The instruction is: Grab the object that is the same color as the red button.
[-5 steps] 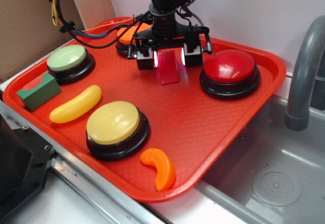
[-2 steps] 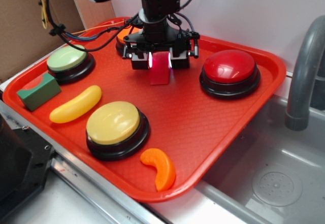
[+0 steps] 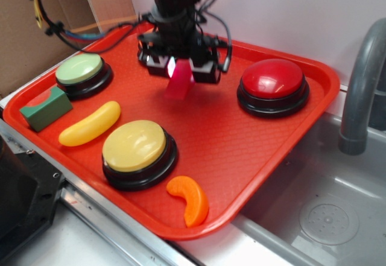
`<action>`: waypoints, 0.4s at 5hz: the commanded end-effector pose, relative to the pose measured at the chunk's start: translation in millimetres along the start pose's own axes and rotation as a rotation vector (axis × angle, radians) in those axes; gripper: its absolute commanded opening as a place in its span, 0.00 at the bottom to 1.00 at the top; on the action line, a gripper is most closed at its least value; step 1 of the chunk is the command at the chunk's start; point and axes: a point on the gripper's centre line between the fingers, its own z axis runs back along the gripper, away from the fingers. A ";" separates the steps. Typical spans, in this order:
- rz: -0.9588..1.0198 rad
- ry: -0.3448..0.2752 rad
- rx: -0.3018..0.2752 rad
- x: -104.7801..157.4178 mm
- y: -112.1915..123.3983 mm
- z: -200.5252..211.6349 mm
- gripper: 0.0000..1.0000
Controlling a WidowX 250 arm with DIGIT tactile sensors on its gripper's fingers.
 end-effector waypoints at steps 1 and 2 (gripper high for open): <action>-0.214 0.100 -0.197 12.8 22.7 121.7 0.00; -0.259 0.120 -0.164 7.7 27.7 141.9 0.00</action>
